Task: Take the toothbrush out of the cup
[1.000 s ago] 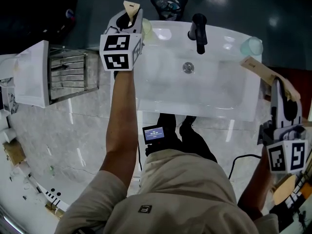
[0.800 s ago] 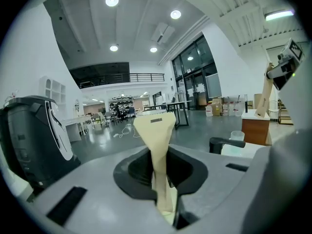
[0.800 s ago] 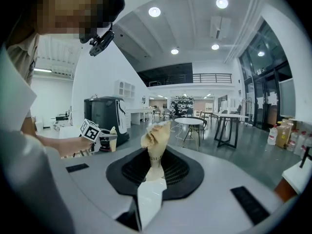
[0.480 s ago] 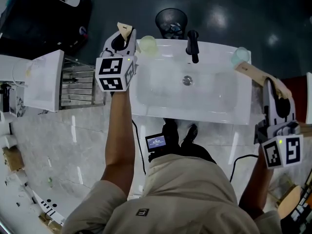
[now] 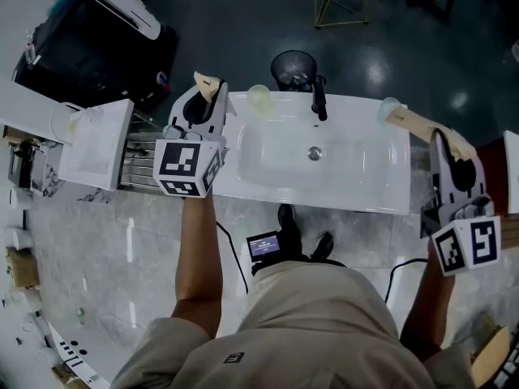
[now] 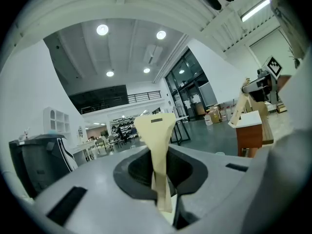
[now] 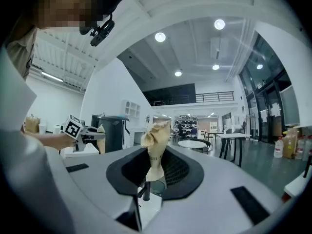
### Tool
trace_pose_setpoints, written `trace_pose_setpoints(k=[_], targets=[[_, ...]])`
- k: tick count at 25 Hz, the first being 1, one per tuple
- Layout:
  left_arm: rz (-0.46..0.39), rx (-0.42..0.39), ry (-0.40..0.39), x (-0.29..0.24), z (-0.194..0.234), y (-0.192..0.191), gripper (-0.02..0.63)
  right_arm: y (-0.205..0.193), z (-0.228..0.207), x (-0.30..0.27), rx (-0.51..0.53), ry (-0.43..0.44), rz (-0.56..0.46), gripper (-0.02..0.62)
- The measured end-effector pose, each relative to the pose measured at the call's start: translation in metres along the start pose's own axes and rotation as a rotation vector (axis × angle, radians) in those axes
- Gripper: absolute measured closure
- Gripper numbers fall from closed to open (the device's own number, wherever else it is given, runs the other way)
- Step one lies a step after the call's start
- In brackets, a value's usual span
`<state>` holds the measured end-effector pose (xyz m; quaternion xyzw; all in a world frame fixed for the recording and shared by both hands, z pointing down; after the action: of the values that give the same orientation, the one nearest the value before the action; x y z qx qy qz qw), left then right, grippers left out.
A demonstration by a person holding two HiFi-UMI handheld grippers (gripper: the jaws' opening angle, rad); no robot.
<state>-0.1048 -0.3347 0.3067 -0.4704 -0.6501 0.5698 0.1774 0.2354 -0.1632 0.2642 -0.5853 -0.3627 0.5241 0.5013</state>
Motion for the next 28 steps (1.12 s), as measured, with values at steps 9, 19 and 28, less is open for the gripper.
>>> trace_pose_setpoints(k=[9, 19, 28], targets=[[-0.096, -0.051, -0.011, 0.106, -0.043, 0.046, 0.565, 0.017, 0.009, 0.06, 0.016, 0.024, -0.074, 0.538], [-0.116, -0.052, 0.002, 0.193, -0.077, 0.045, 0.565, 0.032, 0.035, 0.097, 0.061, 0.079, -0.096, 0.538], [-0.112, -0.032, 0.02, 0.221, -0.094, 0.03, 0.563, 0.027, 0.049, 0.098, 0.085, 0.131, -0.095, 0.538]])
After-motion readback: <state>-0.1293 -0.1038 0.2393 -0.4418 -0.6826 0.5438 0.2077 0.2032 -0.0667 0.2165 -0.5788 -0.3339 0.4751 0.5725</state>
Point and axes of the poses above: the fingertips, and each gripper's own axes: x backward along the fingers, z to its left, y out of its top, the point moved 4 cm from there along x, backward along the fingers, and after that the axes turned 12 degrees about z, right-handed, at the moved point
